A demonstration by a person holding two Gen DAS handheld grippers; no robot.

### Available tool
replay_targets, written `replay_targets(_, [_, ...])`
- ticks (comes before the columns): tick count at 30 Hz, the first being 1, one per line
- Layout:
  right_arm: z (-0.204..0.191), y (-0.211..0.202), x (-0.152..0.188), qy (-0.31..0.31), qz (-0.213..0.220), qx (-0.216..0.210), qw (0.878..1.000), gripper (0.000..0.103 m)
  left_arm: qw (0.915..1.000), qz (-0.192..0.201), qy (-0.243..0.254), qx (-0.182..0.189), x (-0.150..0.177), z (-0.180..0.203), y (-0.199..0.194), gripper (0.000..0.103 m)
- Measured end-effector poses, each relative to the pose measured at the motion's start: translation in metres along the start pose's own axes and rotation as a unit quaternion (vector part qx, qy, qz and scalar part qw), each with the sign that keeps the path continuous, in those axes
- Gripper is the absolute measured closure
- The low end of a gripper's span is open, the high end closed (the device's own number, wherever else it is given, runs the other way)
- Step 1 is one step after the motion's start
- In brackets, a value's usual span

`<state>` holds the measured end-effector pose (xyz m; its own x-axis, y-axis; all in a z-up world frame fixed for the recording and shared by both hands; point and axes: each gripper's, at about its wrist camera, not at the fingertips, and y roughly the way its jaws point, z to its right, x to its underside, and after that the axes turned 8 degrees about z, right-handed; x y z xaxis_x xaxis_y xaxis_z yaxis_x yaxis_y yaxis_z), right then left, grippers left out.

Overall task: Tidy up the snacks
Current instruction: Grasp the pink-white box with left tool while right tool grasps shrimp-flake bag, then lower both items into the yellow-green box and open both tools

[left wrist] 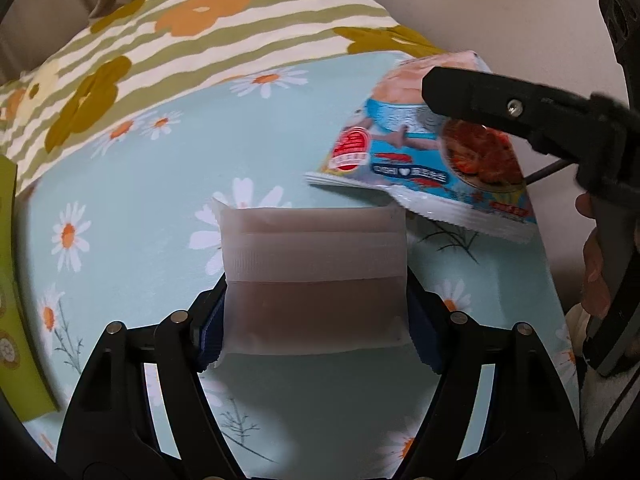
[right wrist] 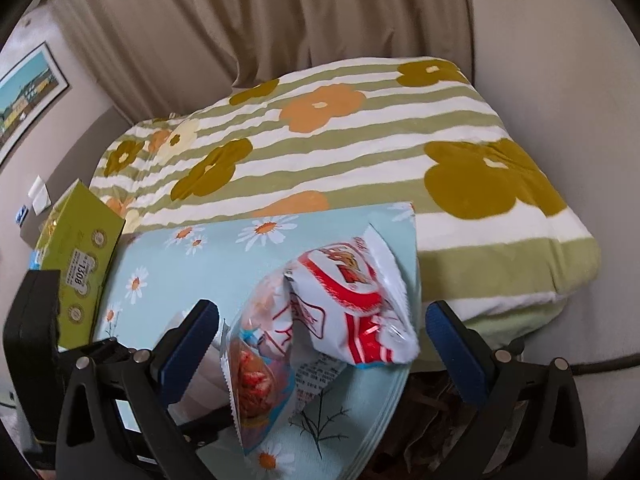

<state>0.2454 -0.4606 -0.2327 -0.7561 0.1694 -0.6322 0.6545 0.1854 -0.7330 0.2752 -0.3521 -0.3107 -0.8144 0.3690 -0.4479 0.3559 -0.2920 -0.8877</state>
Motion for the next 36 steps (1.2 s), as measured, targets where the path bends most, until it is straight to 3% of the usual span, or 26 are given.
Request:
replay_targets(5, [-0.009,0.009,0.001,-0.028,-0.005,0.008,1.000,0.001,0.9999,0.002,-0.008,-0.008,-0.001,-0.006,-0.003,0.030])
replay_targets(8, [-0.012,0.016,0.004,-0.043,-0.017,0.015,0.999,0.018,0.9998,0.002,-0.012,-0.012,0.000,-0.010,-0.004,0.030])
replay_targets(10, [-0.013,0.019,0.006,-0.049,-0.021,0.017,0.998,0.023,0.9997,0.001,-0.015,-0.017,0.001,-0.012,-0.005,0.030])
replay_targets(26, [-0.022,-0.001,-0.004,-0.041,0.001,0.014,0.999,0.032,0.9974,0.031,-0.052,-0.040,-0.001,-0.038,-0.038,0.030])
replay_targets(36, [-0.057,-0.039,-0.035,-0.056,0.035,0.000,0.998,0.033,0.9905,0.087,-0.097,-0.045,-0.016,-0.072,-0.108,0.030])
